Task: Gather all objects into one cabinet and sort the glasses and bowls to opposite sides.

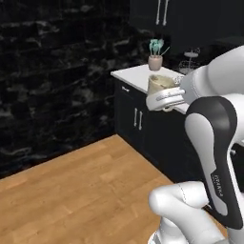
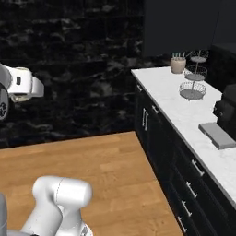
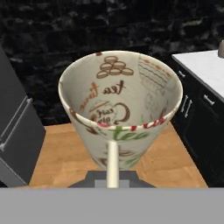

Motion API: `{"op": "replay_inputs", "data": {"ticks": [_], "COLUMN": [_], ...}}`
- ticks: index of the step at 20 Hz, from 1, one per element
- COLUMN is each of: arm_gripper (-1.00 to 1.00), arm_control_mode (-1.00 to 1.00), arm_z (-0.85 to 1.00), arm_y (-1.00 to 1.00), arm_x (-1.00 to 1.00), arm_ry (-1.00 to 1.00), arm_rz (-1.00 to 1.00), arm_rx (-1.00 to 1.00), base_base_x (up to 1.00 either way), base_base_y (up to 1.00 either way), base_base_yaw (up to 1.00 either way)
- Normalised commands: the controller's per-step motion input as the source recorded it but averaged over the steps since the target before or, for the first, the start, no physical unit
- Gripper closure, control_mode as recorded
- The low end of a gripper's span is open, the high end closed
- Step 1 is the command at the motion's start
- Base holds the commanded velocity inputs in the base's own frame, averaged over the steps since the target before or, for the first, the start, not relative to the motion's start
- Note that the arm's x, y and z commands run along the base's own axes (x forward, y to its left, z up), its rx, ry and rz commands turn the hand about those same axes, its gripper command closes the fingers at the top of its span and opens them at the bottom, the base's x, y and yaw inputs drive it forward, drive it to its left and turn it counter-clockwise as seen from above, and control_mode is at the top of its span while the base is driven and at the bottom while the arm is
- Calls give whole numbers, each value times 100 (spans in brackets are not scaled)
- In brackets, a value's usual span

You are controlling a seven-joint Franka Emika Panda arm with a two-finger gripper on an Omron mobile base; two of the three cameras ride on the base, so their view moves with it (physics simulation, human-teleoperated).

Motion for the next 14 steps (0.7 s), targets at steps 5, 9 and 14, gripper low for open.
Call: {"op": "replay_inputs", "data": {"ticks": [5, 9, 14], "arm_gripper": [100, 100, 100], "arm_control_mode": [100, 100, 100], "arm_z": [0, 0, 0], "arm_y": [0, 0, 0], "arm_x": [0, 0, 0], "arm_ry": [0, 0, 0], "arm_rz": [0, 0, 0], "arm_rx": [0, 0, 0], "base_base_x": [6, 0, 1], "base_base_y": [-46, -38, -19], "base_base_yaw": [-64, -61, -55]}}
